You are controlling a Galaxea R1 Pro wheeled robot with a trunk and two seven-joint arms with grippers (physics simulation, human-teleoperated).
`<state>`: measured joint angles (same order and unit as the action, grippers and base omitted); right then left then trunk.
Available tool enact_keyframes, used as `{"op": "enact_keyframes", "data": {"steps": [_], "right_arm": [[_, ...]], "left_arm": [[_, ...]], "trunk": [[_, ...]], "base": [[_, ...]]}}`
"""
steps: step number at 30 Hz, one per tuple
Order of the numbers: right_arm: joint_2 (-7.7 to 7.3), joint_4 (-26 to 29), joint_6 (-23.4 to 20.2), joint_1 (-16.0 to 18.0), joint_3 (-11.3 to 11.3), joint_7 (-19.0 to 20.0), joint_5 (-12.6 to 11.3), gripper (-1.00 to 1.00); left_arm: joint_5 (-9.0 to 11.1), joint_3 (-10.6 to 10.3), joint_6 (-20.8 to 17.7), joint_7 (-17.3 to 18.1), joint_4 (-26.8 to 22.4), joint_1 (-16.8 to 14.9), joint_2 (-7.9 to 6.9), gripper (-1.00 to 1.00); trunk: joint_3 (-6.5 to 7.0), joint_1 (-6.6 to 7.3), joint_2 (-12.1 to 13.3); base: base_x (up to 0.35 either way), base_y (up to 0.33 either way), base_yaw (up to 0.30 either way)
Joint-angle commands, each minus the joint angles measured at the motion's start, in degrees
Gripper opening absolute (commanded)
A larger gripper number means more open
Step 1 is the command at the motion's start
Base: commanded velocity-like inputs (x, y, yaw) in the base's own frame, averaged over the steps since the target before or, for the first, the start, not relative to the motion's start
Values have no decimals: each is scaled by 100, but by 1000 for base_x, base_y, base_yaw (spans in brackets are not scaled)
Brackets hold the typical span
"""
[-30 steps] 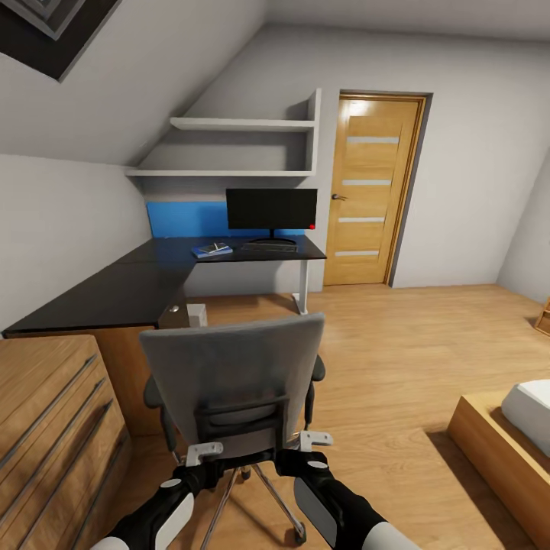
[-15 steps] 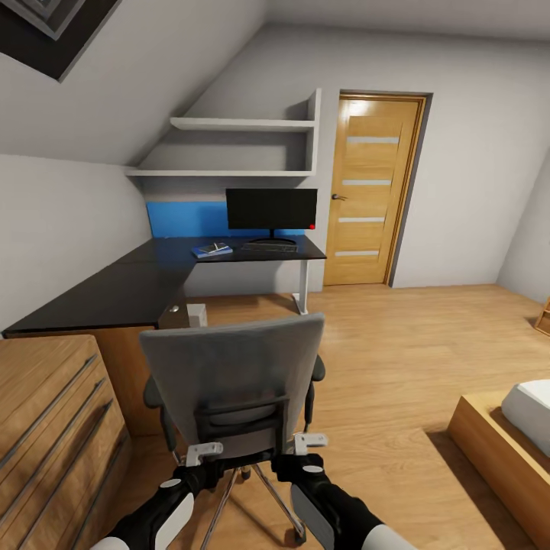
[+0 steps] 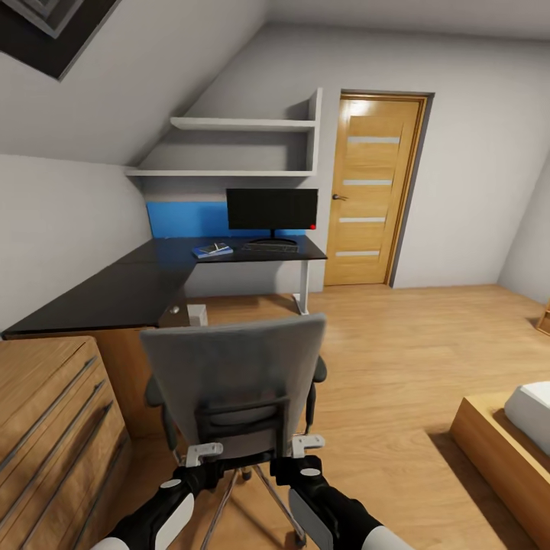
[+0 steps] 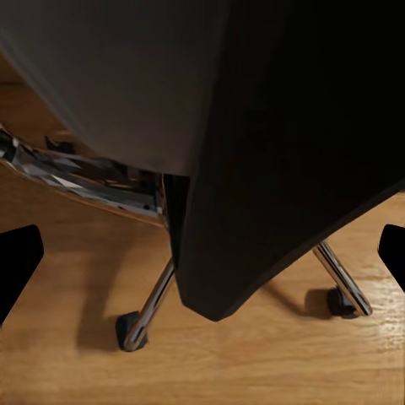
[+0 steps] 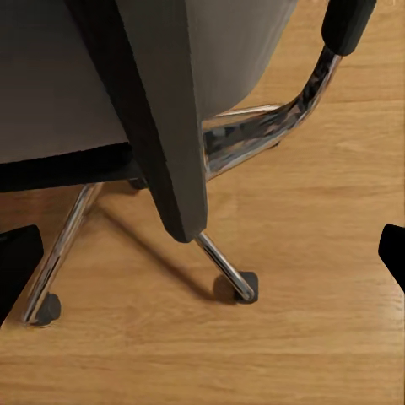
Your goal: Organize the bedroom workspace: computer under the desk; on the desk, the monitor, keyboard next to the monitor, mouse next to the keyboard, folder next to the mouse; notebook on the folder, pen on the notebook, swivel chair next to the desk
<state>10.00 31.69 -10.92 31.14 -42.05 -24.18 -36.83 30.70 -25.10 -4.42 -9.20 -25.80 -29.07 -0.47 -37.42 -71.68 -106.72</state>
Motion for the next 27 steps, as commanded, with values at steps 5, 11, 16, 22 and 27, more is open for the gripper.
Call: {"op": "enact_keyframes", "data": {"steps": [5, 11, 16, 22, 27], "right_arm": [[0, 7, -17, 6, -24, -42, -10, 100], [0, 11, -7, 6, -23, -42, -9, 100], [0, 14, 10, 6, -22, -42, -8, 100], [0, 20, 16, 6, -22, -42, -8, 100], [0, 21, 17, 6, -22, -46, -8, 100]], "left_arm": [[8, -39, -56, -54, -13, -2, 3, 100], [-20, -48, -65, -65, -13, -2, 11, 100], [-28, -49, -67, -77, -13, -2, 15, 100], [-20, -54, -67, -75, -13, -2, 27, 100], [-13, -56, -95, -78, -13, -2, 29, 100]], "trunk": [[-6, -1, -3], [-6, -1, -3], [-6, -1, -3], [-6, -1, -3], [-6, -1, -3]], "base": [[208, 135, 0], [80, 47, 0], [13, 7, 0], [26, -9, 0], [198, -131, 0]]}}
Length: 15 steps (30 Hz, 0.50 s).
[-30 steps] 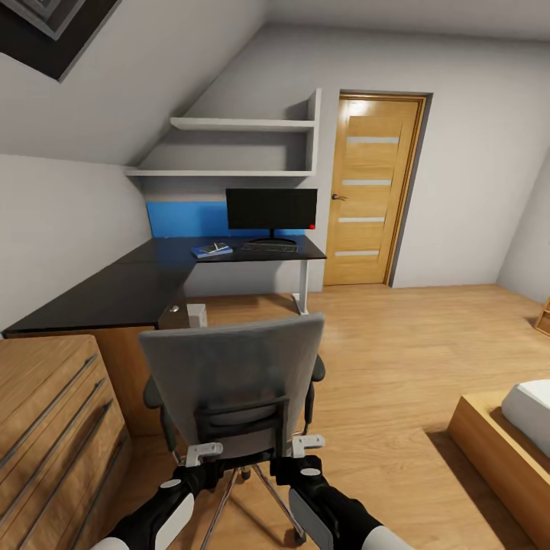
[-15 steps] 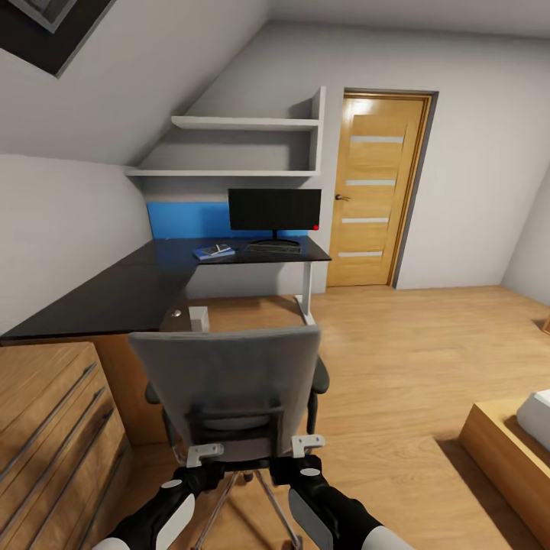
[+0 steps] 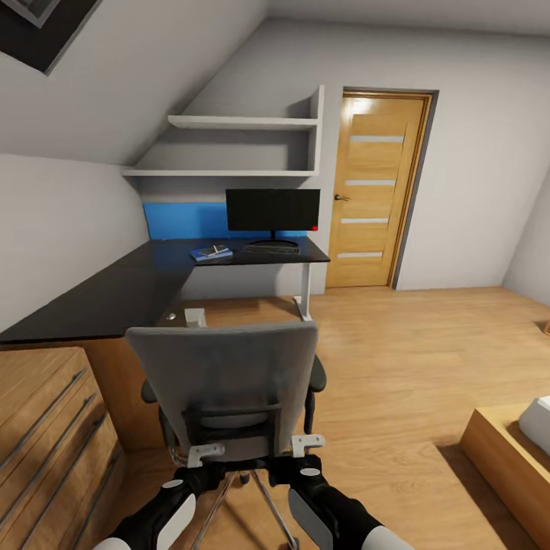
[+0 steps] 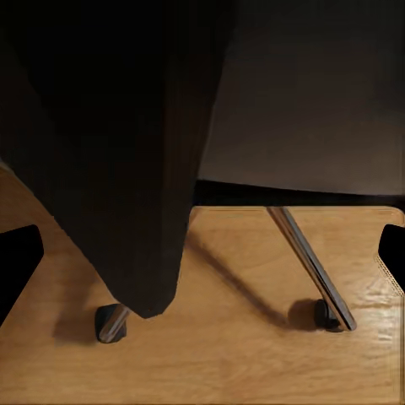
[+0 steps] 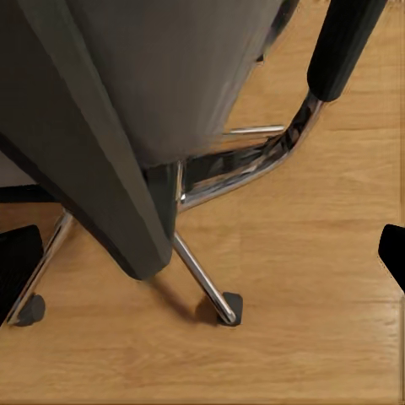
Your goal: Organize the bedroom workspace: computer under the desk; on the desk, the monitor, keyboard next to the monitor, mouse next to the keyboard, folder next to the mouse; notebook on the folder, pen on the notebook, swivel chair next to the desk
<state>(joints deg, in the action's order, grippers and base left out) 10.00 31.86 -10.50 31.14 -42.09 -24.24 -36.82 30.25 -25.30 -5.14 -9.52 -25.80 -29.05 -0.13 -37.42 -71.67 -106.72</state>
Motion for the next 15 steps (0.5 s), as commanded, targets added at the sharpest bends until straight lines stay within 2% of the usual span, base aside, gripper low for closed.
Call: {"op": "enact_keyframes", "data": {"steps": [1, 15], "right_arm": [[0, 4, -24, 6, -19, -42, -9, 100], [0, 5, -27, 6, -19, -44, -9, 100]], "left_arm": [[32, -36, -36, -51, -13, -4, -3, 100], [22, -44, -107, -83, -13, -4, 26, 100]], "trunk": [[-6, -2, -3], [-6, -2, -3]], "base": [[251, -180, 0], [272, -199, 0]]}}
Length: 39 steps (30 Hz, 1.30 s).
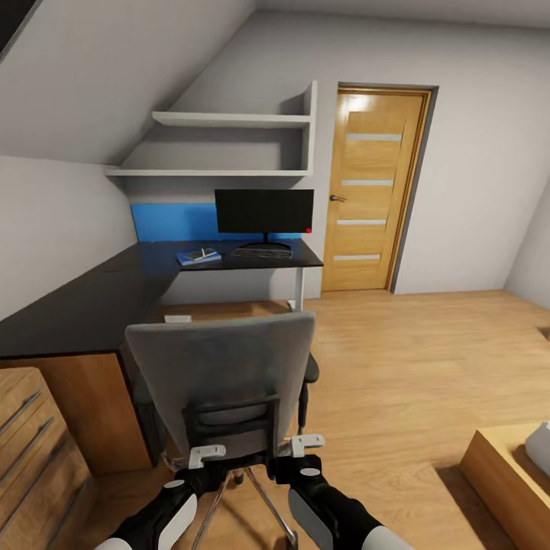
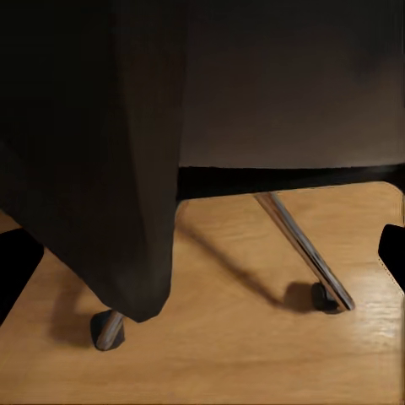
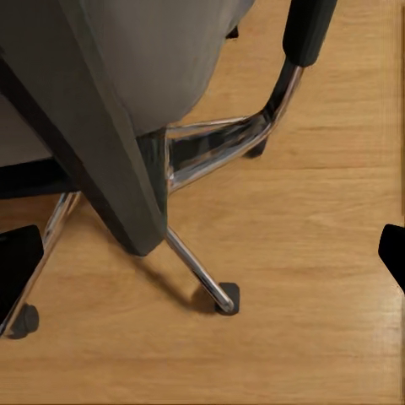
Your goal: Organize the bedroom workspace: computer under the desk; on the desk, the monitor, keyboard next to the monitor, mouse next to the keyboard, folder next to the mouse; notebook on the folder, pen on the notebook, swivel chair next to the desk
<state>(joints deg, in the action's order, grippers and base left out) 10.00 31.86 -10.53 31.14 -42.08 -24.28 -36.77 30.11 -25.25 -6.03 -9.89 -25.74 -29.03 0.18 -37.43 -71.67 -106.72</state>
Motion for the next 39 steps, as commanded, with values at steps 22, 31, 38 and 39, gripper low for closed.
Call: {"op": "enact_keyframes", "data": {"steps": [22, 31, 38, 39], "right_arm": [[0, 3, -35, 6, -20, -42, -15, 100], [0, 3, -13, 6, -26, -42, -14, 100], [0, 4, 1, 6, -28, -38, -14, 100], [0, 4, 2, 6, -28, -37, -14, 100]], "left_arm": [[22, -76, -21, -14, -18, -7, -1, 100], [85, -25, -8, 34, -18, -7, -43, 100], [91, 26, 1, 11, -18, -7, -63, 100], [91, 68, 2, 5, -18, -7, -66, 100]], "trunk": [[-5, -2, -3], [-5, -2, -3], [-5, -2, -3], [-5, -2, -3]], "base": [[-61, -87, 0], [-27, -18, 0], [-4, -3, 0], [-2, -1, 0]]}}
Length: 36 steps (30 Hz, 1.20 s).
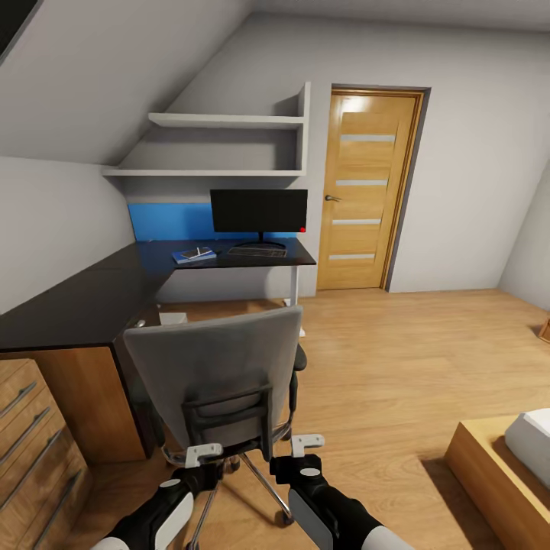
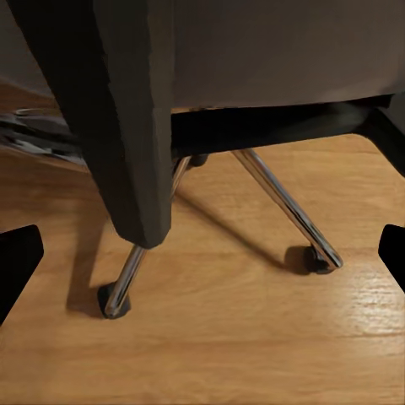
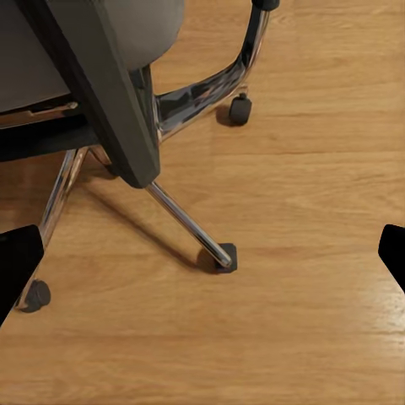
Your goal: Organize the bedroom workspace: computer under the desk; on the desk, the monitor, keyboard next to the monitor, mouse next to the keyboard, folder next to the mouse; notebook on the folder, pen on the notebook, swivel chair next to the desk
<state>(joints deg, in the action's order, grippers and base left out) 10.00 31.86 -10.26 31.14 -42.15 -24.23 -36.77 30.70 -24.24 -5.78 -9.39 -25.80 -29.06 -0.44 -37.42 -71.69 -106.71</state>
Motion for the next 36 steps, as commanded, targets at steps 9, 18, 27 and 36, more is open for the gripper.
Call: {"op": "enact_keyframes", "data": {"steps": [9, 18, 27, 36], "right_arm": [[0, 26, -16, 6, -34, -39, -8, 100], [0, 52, -17, 6, -33, -38, 1, 100], [0, 63, -12, 6, -29, -38, 3, 100], [0, 66, -11, 6, -30, -38, 3, 100]], "left_arm": [[6, 602, -21, -92, -6, 2, -10, 100], [-8, 783, -27, -104, -5, 5, -8, 100], [-18, 797, -28, -106, 1, 6, 0, 100], [-20, 778, -43, -91, 4, 6, 13, 100]], "trunk": [[-6, 1, -3], [-6, 1, -3], [-6, 1, -3], [-6, 1, -3]], "base": [[0, 0, 0], [0, 0, 121], [0, 0, 100], [85, 0, 16]]}}
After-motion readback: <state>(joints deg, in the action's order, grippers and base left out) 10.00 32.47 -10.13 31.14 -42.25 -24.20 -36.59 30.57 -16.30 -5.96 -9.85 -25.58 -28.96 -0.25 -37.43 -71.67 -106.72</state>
